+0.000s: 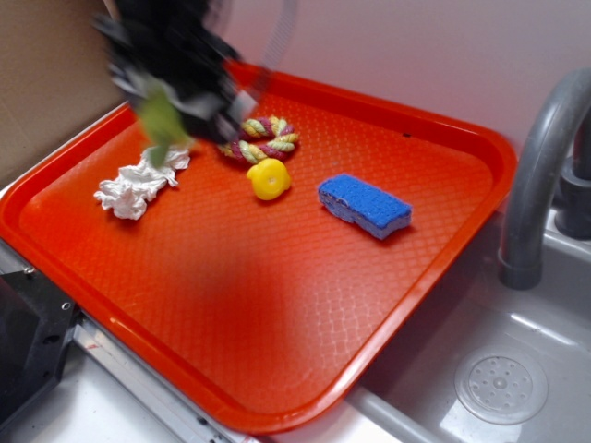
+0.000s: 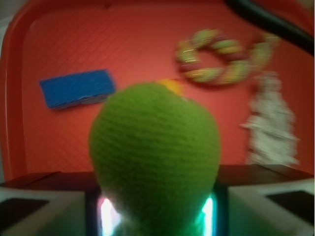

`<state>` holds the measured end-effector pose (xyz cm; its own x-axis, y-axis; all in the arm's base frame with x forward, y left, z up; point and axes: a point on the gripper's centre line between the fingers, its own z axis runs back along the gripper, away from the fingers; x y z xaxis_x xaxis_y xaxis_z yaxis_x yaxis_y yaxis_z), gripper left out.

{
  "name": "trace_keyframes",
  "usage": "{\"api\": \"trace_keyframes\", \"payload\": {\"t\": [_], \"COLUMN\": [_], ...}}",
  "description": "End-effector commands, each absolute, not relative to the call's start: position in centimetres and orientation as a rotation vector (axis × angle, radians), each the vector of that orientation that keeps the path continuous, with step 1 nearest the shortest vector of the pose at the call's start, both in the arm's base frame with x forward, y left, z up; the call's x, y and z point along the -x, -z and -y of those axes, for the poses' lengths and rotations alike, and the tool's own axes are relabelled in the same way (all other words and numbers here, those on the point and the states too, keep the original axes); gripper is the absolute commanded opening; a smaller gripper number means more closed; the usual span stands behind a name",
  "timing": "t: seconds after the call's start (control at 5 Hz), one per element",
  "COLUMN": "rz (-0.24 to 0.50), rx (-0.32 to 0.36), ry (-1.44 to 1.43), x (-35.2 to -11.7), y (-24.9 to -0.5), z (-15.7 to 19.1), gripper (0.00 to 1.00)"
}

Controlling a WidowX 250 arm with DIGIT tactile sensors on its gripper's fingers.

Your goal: Grab the green animal.

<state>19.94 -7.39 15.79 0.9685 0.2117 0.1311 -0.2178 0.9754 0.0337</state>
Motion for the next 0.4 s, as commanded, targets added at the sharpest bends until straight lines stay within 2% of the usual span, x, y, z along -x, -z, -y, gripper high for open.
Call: {"api": "trace_keyframes", "payload": {"t": [0.0, 0.2], "rz": [0.252, 0.205], "rx": [0.038, 0.018], "ry": [-0.405, -0.389], "x": [-16.6, -17.8], "y": [-21.3, -19.8], "z": [3.0, 2.9], "gripper": [0.00, 0.00]}}
